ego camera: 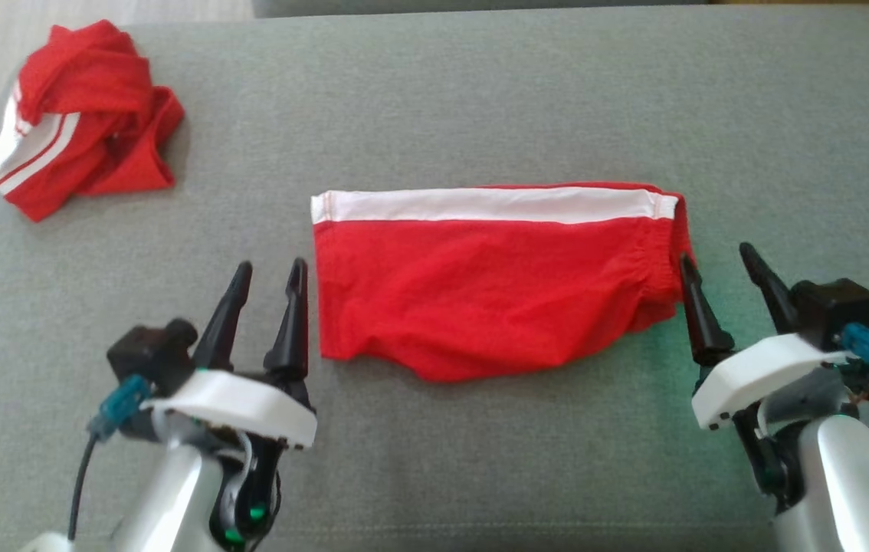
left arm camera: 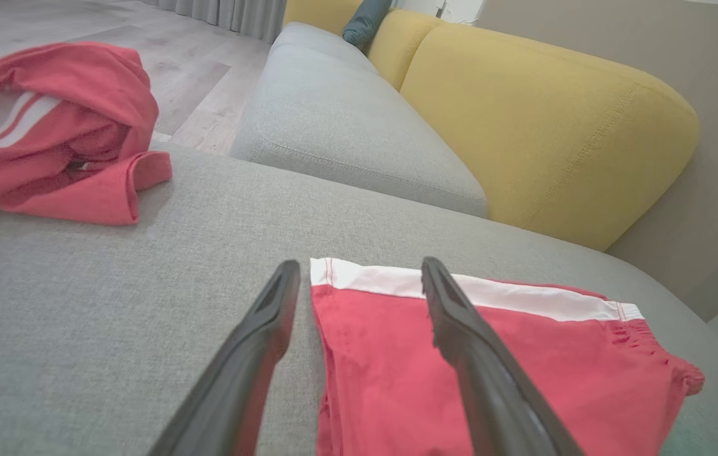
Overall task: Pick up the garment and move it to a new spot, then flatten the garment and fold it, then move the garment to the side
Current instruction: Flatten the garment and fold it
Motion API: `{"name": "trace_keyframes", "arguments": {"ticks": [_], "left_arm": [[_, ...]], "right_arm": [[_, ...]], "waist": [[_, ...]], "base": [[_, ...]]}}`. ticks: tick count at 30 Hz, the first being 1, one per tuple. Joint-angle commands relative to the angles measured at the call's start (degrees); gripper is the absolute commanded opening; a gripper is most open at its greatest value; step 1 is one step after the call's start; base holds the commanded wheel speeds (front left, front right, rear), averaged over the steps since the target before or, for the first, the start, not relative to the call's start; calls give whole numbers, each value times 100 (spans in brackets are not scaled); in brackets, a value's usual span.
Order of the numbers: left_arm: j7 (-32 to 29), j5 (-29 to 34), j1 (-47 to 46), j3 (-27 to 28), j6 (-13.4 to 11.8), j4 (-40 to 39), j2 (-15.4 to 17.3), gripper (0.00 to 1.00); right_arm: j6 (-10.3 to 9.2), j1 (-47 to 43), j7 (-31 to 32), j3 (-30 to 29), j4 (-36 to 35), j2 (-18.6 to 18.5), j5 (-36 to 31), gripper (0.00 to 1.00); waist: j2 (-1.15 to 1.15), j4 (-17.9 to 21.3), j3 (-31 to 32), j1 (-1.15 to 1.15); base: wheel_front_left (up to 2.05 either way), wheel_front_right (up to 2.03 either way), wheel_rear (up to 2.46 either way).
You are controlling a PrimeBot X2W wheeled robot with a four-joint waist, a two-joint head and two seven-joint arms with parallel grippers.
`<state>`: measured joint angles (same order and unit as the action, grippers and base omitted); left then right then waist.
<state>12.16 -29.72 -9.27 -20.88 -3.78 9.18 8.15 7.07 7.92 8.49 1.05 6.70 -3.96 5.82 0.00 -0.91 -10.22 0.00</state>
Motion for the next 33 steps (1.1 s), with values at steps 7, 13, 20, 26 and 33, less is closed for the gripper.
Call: {"name": "trace_keyframes", "arguments": {"ticks": [7, 13, 20, 26, 33], "left_arm": [[140, 48, 75, 264, -98, -278, 22, 100], [186, 97, 59, 261, -116, -278, 6, 100], [211, 128, 50, 229, -120, -256, -14, 100], [222, 121, 64, 209, -108, -248, -12, 100], [225, 113, 78, 187, -107, -227, 10, 100]], "right_arm": [[42, 480, 470, 182, 379, -281, 108, 100], [42, 760, 637, 176, 1117, -492, 156, 100], [42, 979, 805, 286, 1694, -573, 615, 100], [42, 1103, 849, 435, 1997, -536, 962, 100], [42, 1265, 971, 762, 2314, -484, 1414, 12]], "waist": [[0, -163, -47, 0], [0, -260, -103, 0], [0, -314, -115, 0], [0, -322, -119, 0], [0, -316, -98, 0]], "base": [[0, 0, 0], [0, 0, 0], [0, 0, 0], [0, 0, 0], [0, 0, 0]]}}
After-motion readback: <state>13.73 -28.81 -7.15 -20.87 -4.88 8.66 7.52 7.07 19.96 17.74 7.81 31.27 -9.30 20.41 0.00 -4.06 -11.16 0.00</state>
